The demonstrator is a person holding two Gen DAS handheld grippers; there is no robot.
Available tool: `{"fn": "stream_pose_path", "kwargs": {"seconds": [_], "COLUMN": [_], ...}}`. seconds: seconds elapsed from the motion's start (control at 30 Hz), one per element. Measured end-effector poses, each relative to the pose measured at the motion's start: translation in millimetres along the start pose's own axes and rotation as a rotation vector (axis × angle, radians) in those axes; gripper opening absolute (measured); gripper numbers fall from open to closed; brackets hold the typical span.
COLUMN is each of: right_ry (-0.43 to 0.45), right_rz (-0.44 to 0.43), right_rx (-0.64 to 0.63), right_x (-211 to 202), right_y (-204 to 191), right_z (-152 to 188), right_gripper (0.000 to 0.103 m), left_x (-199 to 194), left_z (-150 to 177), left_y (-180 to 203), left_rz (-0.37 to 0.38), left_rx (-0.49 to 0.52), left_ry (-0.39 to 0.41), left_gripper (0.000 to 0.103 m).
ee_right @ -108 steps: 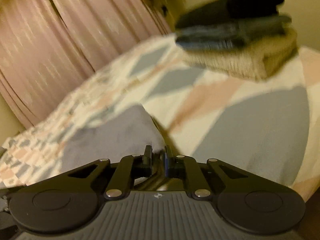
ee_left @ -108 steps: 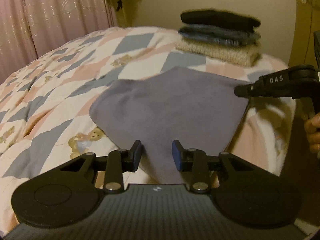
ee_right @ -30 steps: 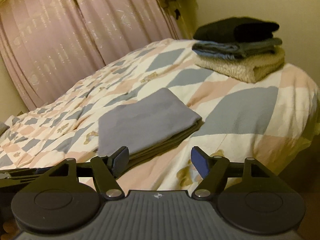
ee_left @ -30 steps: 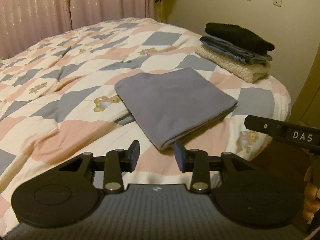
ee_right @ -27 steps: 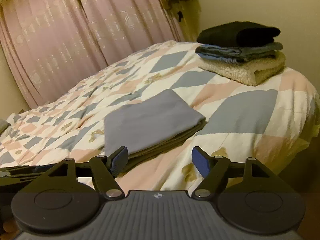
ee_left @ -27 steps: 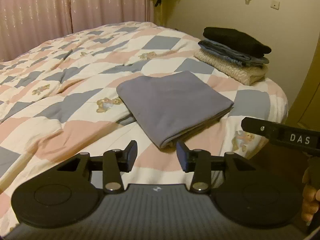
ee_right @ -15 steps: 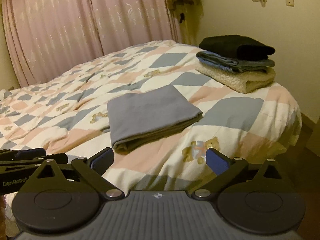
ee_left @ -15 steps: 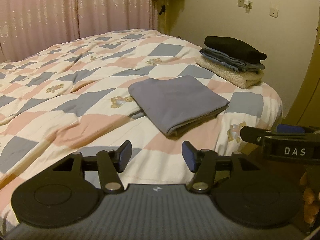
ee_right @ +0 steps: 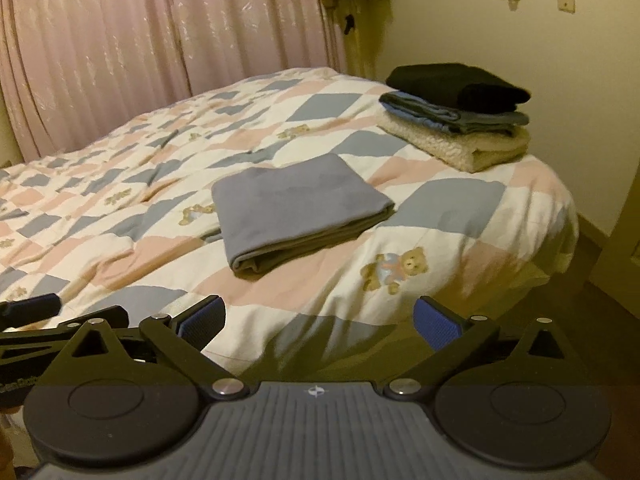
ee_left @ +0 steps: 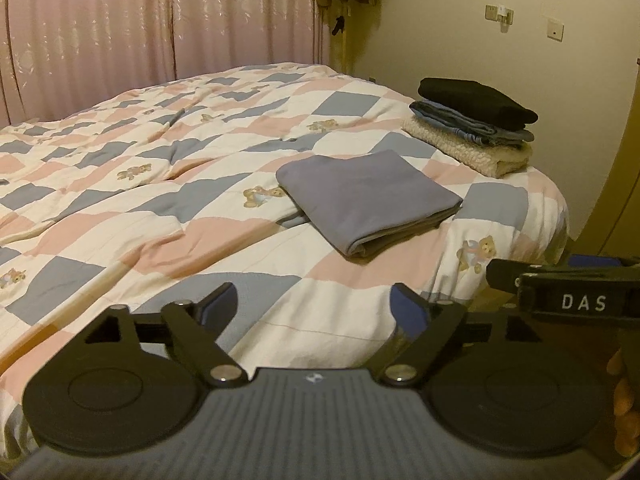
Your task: Fold clothes
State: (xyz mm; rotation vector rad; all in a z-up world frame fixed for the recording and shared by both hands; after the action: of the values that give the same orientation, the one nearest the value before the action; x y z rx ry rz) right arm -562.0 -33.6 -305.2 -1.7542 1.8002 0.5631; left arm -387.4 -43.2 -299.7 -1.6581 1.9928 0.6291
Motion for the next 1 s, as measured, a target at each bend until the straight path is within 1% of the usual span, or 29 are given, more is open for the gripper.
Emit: {"fn": "stream_pose_path", "kwargs": {"seconds": [0.07,0.17,0.27,0.37,0.5,0.67,0.9,1.0], "right_ry": [-0.001,-0.002,-0.004,-0.028,-0.070,-0.073,-0.068,-0.065], "right_rz": [0.026,0.064,0.102,0.111,0.108,0.092,0.106,0.103], "right_rx": [-0.006,-0.015,-0.024,-0.013,0.014,0.038,0.006,-0.004], "right_x": [-3,-7,-12,-10,-5,-4,-5,-5], "right_y": [0,-1,-1,1,4,7,5,4], "right_z": [0,0,0,0,2,2,4,6], "right_gripper": [0.103,0.103,0.103,0.103,0.103,0.103,0.103,0.103], "left_x": [-3,-5,-5,-4,-5,-6,-9,-12], "left_z": [0,0,0,1,4,6,7,8], "left_y": [-1,-3,-6,-8,-10,-11,-14,-14], "left_rz": [-0.004,-0.011,-0.023,-0.047,-0.050,-0.057,-0.061,-0.085], "left_rx": [-0.001,-0.016,-0.025,-0.017,-0.019,-0.020,-0.033,-0.011], "left_ry": [0.007,0.008,0.005,0.002,-0.002,0.000,0.011,0.037], "left_gripper": [0.091,0.098,0.102,0.102,0.102,0.102,0.102,0.102]}}
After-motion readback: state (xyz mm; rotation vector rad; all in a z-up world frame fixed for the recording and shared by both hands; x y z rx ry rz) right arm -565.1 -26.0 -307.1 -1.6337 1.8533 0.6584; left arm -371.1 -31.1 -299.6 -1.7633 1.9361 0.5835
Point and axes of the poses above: each gripper's, at about its wrist camera, not at the fingertips, and x roughly the way its jaws point, y to its right, z to its underside, the point moved 7 cm from there along x, roughly the way its jaws point, and after that the axes turned 3 degrees about -x, right-handed, at the moved point
